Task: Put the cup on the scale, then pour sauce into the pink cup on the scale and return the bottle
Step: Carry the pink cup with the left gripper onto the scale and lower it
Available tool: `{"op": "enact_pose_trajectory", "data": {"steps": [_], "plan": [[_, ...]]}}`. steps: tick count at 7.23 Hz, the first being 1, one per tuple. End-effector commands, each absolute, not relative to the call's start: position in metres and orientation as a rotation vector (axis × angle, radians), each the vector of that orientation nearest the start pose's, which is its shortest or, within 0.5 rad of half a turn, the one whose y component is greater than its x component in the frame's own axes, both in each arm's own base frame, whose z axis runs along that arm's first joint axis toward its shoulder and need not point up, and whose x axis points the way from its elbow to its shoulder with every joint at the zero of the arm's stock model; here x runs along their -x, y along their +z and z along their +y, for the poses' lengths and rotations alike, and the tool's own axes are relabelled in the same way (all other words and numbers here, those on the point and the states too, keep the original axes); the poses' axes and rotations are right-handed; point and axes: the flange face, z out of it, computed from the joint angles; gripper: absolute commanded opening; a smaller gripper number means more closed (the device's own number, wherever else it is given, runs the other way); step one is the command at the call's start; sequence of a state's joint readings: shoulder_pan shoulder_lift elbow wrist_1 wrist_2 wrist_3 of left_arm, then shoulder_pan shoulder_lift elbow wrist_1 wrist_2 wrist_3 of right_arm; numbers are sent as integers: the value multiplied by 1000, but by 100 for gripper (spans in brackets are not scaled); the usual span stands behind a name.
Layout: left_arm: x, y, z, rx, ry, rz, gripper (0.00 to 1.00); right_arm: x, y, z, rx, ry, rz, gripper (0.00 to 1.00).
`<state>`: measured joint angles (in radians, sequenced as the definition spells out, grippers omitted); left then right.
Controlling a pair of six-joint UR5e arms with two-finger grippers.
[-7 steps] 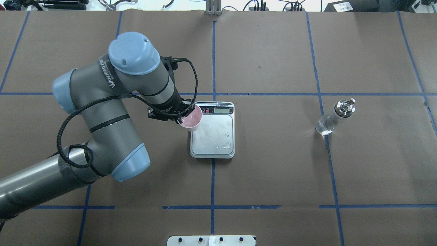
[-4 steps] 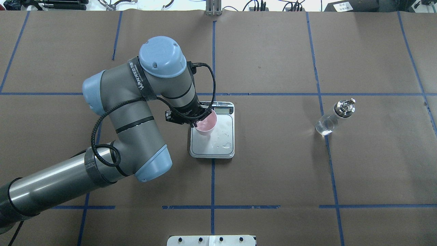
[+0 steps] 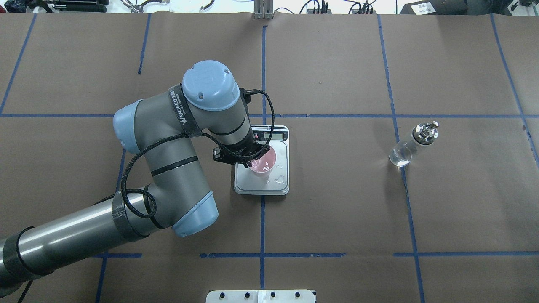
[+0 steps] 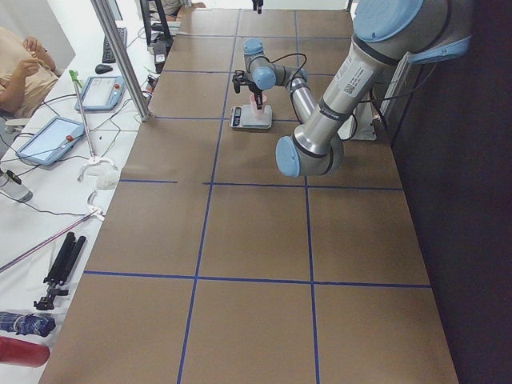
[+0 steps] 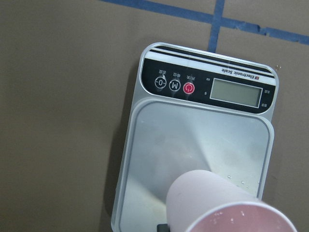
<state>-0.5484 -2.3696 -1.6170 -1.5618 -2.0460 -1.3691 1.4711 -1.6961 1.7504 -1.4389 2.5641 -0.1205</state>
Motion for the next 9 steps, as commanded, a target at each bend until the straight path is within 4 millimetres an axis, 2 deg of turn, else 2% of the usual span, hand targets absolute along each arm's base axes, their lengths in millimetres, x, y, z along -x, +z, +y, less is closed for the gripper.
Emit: {"op": "enact_pose_trajectory", "data": {"steps": [1,3,4,5,6,7,8,9], "plan": [[-552,151,-441,100,-120,939,0,-5,598,-449,-181,-295,-991,100],[-555,155,-446,69,-135,926,0,-4,598,-449,-179,-296,-993,100],[-556,155,-446,69,-137,924,7,-4,598,-449,-179,-296,-993,100],[-556,156,-446,68,-135,924,39,-4,598,-449,-178,-295,-992,100],[-554,156,-446,66,-135,925,51,3,598,-450,-173,-310,-993,100],[-545,147,-441,56,-129,948,56,6,588,-459,-188,-323,-994,100],[-530,131,-436,37,-123,983,62,13,583,-460,-178,-316,-997,100],[-477,106,-434,-18,-136,1063,62,25,563,-459,-170,-304,-1004,100]]}}
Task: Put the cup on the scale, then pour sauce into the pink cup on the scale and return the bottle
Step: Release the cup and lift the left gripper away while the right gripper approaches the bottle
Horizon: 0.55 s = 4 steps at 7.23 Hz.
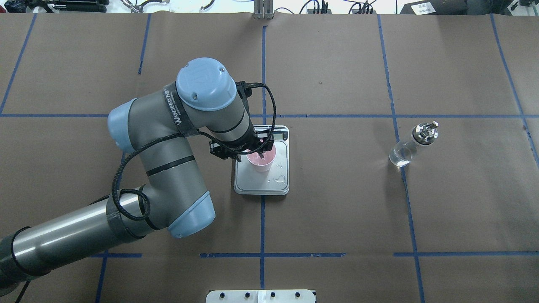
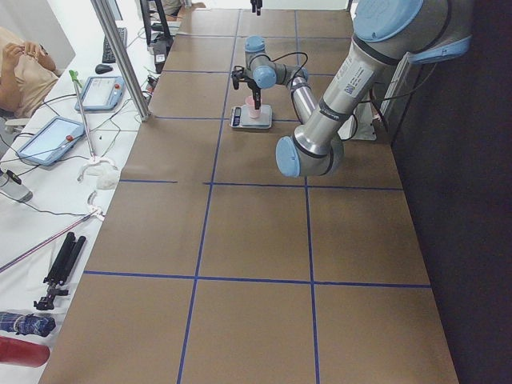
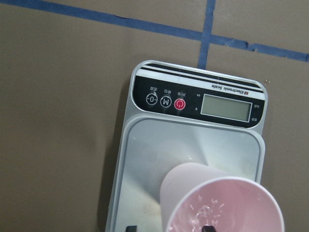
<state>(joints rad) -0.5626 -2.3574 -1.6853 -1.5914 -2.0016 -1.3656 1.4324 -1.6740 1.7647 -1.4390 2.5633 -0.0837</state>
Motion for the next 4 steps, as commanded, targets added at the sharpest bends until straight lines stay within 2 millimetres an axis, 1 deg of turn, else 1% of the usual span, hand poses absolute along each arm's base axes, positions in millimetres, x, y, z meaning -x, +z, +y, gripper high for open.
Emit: {"op": "enact_pose_trajectory", "data": {"steps": [1,2,3,4], "plan": [[-429,108,-423,-56,-143,1112,62,35,534,-456,-159,-256,-1015,100],[-414,112,-425,-70,-156,1117,62,45,503,-445,-158,-231,-1028,100],[-411,113,-427,-74,-164,1115,62,53,490,-438,-162,-248,-1037,100],[-394,109,-430,-94,-178,1128,62,64,489,-422,-212,-265,-1060,100]]}}
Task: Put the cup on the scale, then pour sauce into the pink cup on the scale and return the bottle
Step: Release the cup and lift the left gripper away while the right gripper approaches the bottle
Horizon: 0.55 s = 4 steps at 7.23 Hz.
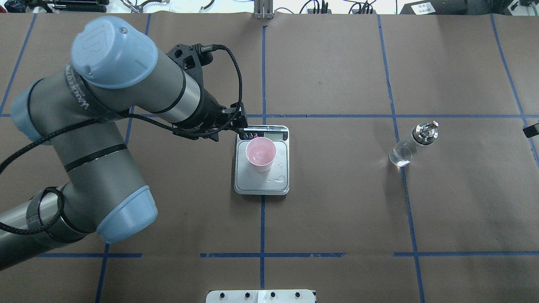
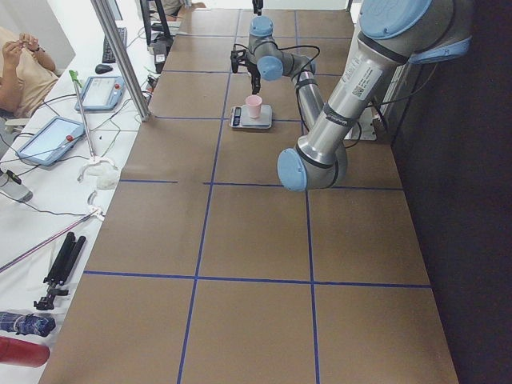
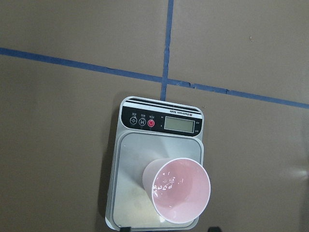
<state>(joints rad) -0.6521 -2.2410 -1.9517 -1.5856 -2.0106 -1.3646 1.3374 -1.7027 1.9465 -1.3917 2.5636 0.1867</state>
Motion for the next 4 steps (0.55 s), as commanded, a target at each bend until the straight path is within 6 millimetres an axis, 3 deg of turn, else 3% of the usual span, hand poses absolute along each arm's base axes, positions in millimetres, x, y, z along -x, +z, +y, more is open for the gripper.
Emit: {"op": "enact_pose_trajectory", "data": {"steps": [1,2,4], "plan": [[-373,123,-420,-89,-177,1136,62,84,486,-396,-291,-264,-1107,100],[-359,134,-417,-94,-189,1132,62,113,481,-377,-321,-217,-1127,100],[-358,139,-418,-106,-174,1119,62,166,474,-360,-282,-221,-1146,100]]}}
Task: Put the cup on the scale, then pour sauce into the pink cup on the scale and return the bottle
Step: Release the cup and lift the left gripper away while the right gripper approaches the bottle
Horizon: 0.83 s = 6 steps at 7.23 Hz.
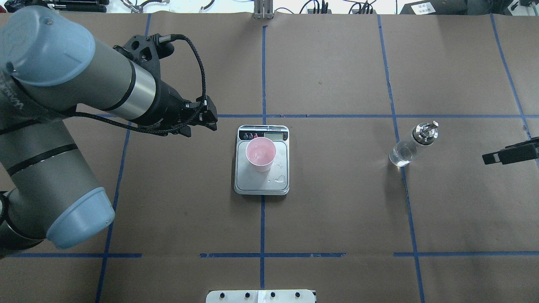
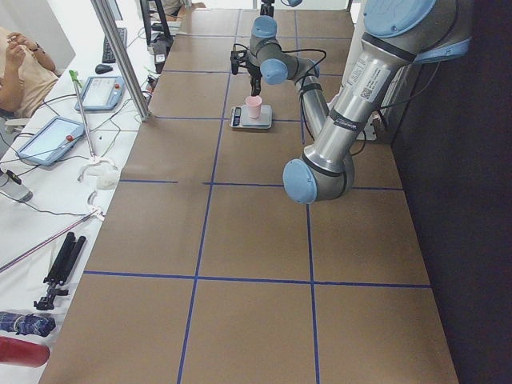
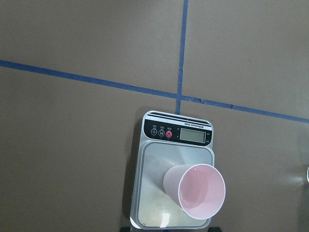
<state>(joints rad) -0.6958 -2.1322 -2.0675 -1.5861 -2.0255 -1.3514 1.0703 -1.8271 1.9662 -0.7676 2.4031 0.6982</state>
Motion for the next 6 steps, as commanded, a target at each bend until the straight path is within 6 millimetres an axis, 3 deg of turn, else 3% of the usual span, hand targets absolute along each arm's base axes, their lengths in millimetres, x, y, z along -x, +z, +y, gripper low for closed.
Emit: {"op": "enact_pose_trajectory", "data": {"steps": [1,3,6], "plan": [[-359,141,-418,-104,-173,1115,62,176,472,-357,-283,-243,-1151,100],[-363,144,-420,-99,-178,1103,62,206,472,-347,-325,-269,-1122,100],[-363,145,-421,-97,-180,1102,62,246,463,-345,-474,-145,-1061,97]]}}
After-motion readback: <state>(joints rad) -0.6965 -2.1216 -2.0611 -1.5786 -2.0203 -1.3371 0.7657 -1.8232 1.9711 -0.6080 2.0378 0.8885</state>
